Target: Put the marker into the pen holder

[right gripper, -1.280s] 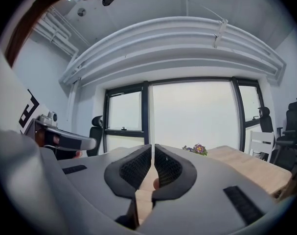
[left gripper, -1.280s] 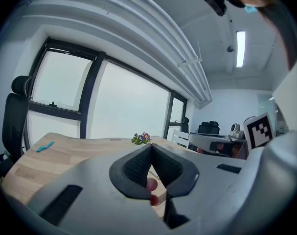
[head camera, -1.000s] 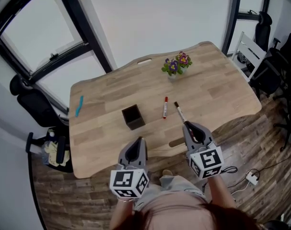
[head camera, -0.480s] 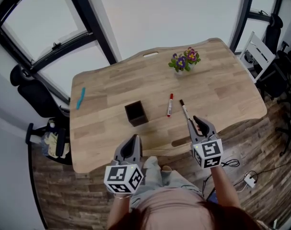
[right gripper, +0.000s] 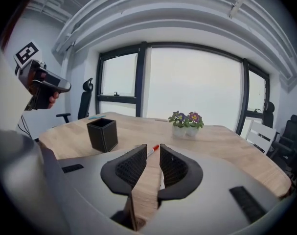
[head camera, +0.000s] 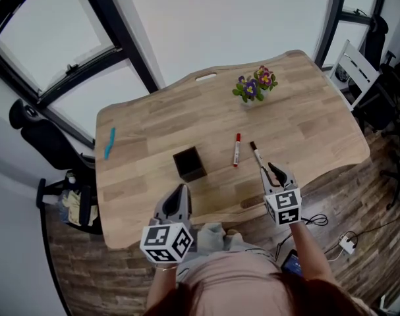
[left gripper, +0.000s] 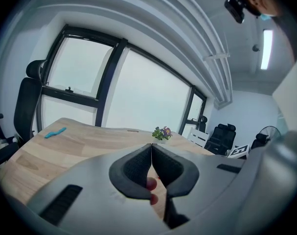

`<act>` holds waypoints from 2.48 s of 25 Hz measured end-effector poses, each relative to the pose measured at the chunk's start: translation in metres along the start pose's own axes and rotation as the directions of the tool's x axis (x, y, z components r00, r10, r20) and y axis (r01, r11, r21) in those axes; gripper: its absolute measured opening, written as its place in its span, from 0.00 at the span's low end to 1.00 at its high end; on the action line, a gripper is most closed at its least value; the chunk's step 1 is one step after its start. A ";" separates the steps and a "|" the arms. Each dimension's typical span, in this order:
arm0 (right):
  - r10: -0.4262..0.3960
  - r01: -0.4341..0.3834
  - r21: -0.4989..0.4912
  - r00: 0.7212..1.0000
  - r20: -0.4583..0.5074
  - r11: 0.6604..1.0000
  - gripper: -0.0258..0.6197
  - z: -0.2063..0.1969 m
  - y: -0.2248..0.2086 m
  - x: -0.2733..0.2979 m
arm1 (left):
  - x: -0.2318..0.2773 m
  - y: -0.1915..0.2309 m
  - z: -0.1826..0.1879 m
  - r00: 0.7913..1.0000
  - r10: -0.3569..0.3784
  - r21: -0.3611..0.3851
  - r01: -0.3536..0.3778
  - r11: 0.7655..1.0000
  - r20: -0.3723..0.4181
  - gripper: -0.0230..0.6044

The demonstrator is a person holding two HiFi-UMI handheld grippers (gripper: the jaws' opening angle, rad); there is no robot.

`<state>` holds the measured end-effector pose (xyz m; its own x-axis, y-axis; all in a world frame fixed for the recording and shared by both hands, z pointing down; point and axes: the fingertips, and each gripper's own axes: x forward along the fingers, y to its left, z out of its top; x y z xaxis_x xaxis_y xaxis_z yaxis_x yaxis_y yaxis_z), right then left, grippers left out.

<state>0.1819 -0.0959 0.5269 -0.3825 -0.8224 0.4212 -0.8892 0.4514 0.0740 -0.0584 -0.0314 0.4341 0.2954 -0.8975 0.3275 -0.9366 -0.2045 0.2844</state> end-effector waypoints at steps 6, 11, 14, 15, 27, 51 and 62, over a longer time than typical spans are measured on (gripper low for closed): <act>-0.028 0.028 0.004 0.996 -0.090 1.000 0.14 -0.032 -0.008 0.027 | 0.015 0.020 0.002 1.000 -0.007 -0.021 0.007 1.000 -0.014 0.04; -0.046 0.047 0.004 0.988 -0.145 0.999 0.17 -0.049 -0.015 0.045 | 0.027 0.035 0.002 0.999 -0.006 -0.005 0.006 1.000 -0.041 0.04; -0.056 0.060 0.016 0.983 -0.178 0.998 0.18 -0.066 -0.020 0.056 | 0.034 0.044 -0.002 0.998 -0.006 0.000 0.006 1.000 -0.063 0.04; -0.057 0.062 0.021 0.980 -0.193 0.998 0.18 -0.072 -0.021 0.058 | 0.036 0.047 -0.003 0.997 -0.006 0.000 0.006 1.000 -0.072 0.04; -0.069 0.107 0.088 0.932 -0.357 0.990 0.20 -0.125 -0.030 0.076 | 0.059 0.075 -0.023 0.984 -0.035 -0.033 0.030 0.999 -0.176 0.04; -0.070 0.147 0.182 0.926 -0.371 0.972 0.13 -0.128 -0.032 0.074 | 0.077 0.089 -0.034 0.968 -0.087 -0.067 0.073 0.995 -0.234 0.04; -0.061 0.112 0.162 0.956 -0.287 0.980 0.13 -0.090 -0.023 0.070 | 0.082 0.095 -0.044 0.964 -0.087 -0.090 0.067 0.994 -0.251 0.04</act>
<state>0.1983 -0.1326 0.6355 -0.2389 -0.7145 0.6576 -0.9552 0.2946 -0.0269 -0.1146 -0.1069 0.5272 0.4138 -0.7494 0.5169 -0.8941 -0.2277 0.3858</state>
